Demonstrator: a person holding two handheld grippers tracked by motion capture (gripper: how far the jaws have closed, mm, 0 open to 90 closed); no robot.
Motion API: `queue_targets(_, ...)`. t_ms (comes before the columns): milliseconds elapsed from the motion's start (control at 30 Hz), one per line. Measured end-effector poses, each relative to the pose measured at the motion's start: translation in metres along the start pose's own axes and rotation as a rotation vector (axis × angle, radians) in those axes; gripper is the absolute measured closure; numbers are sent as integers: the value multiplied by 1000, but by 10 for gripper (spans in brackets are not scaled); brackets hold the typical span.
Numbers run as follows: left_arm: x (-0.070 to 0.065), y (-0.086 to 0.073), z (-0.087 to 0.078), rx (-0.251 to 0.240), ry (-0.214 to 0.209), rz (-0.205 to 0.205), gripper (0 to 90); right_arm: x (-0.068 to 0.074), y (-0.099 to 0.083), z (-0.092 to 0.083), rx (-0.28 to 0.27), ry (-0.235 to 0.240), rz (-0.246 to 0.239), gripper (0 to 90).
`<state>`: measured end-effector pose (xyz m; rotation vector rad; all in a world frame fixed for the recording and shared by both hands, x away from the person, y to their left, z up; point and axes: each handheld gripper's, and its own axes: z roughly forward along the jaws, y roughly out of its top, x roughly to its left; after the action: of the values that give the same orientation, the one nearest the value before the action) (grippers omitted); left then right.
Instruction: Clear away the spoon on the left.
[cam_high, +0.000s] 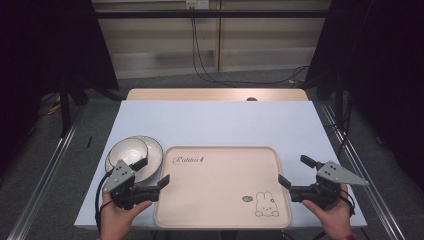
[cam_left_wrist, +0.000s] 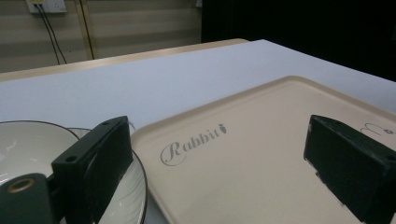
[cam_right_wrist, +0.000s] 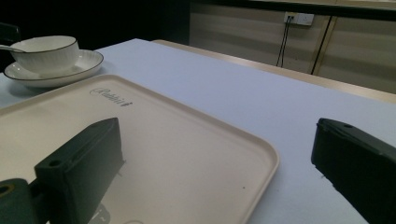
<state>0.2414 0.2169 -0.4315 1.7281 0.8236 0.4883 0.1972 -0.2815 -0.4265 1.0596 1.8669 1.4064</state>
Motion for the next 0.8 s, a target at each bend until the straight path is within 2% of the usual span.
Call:
queue_targets(167, 1, -1, -1, 6, 19, -2, 77, 5, -1, 4, 5, 13, -32, 18)
queue_targets(533, 4, -1, -8, 7, 34, -5, 81, 5, -2, 9, 30, 14, -42, 12)
queue_targets(800, 7, -1, -15, 5, 69, -18, 81, 3, -2, 14, 33, 23, -36, 10)
